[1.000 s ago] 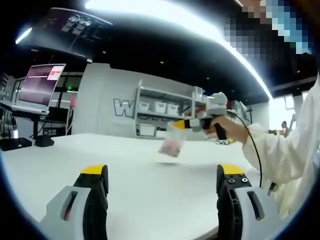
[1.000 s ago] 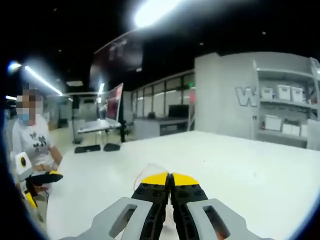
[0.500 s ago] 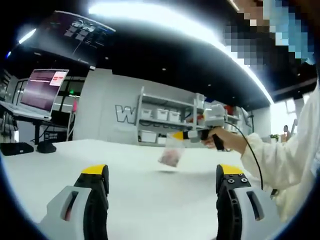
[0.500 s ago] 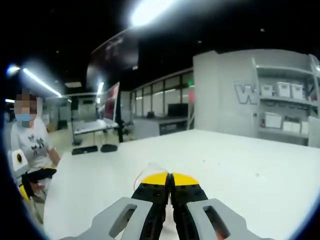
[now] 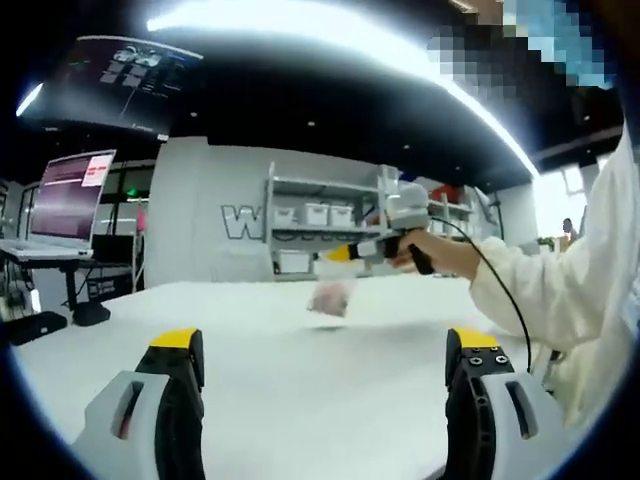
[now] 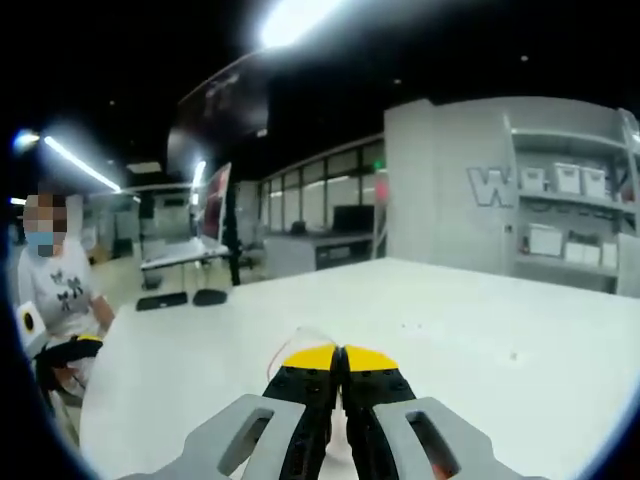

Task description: Open the resealable bag by pulling the two sides of the seal apart until the entire bag opening is separated and visibly accessible.

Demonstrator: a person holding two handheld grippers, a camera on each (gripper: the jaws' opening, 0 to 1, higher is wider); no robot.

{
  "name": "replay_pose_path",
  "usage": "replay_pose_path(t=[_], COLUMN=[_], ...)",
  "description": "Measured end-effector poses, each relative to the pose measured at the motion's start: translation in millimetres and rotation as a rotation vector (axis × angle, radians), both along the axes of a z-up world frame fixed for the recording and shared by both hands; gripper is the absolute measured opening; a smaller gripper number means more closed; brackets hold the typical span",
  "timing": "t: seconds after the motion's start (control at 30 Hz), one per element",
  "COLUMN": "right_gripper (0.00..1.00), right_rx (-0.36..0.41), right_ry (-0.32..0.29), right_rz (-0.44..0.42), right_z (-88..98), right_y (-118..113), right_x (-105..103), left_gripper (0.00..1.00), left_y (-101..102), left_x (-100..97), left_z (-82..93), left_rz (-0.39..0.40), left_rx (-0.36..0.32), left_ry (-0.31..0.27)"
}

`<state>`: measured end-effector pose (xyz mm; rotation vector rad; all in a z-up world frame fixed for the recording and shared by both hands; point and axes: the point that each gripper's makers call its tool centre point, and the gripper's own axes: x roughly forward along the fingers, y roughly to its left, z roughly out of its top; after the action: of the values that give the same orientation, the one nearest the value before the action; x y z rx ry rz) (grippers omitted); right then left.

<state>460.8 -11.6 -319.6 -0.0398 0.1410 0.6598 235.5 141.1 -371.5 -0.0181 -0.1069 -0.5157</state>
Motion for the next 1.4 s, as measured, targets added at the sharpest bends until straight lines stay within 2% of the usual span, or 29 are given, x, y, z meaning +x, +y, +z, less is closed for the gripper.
replay_pose_path(t=[0.27, 0.47, 0.73, 1.13, 1.4], right_gripper=[0.0, 0.0, 0.0, 0.0, 0.0], right_rx=[-0.005, 0.01, -0.011, -0.034, -0.048], right_ry=[0.012, 0.021, 0.031, 0.07, 0.101], right_rz=[-0.013, -0.023, -0.042, -0.071, -0.157], right_z=[0.2, 2.8, 1.4, -16.6, -23.2], right_y=[0.6, 1.5, -1.5, -1.7, -22.3], right_x=[23.4, 36.0, 50.5, 73.8, 105.8], left_gripper=[0.99, 0.99, 0.99, 0.99, 0.99], left_y=[1.9, 3.7, 0.9, 6.4, 6.3], left_x=[3.6, 3.7, 8.1, 7.7, 7.5], left_z=[-5.5, 3.6, -1.6, -3.9, -6.3], left_rz=[0.0, 0.003, -0.008, 0.004, 0.007], left_rx=[0.028, 0.016, 0.027, 0.04, 0.052], left_ry=[0.059, 0.035, 0.057, 0.067, 0.074])
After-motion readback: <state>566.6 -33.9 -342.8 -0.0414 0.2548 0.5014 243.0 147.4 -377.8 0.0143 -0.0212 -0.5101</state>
